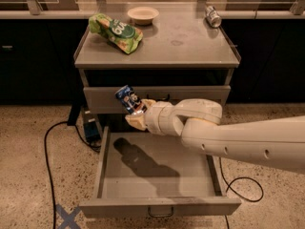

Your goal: Pick pepsi can from middle drawer and place on counter

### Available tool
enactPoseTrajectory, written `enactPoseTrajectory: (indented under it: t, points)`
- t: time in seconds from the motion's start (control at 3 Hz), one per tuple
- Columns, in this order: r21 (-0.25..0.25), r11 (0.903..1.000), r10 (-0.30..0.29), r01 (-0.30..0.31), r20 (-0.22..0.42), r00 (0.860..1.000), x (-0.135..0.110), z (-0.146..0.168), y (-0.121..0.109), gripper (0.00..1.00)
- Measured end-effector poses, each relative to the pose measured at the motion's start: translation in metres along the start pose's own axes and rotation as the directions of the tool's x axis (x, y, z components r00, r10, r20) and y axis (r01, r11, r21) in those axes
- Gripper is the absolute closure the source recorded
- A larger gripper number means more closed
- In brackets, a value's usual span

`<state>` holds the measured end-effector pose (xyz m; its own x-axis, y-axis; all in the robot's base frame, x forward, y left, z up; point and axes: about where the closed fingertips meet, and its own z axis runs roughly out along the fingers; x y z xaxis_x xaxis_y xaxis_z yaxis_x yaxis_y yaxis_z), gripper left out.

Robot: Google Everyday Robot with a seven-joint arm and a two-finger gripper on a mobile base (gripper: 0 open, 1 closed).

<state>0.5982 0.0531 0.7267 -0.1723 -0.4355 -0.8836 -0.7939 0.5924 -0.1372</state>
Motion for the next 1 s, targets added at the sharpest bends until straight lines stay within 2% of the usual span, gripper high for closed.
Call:
enactPoseTrajectory:
  t: [0.33,1.0]
  points:
    - [0.022,0.9983,-0.055,0.054,0.074,0.996,-0.0628,-0.0312,-0.0217,1.0]
    - [0.028,0.9976,-0.065,0.063,0.081,0.995,-0.0685,-0.0319,-0.0235,1.0]
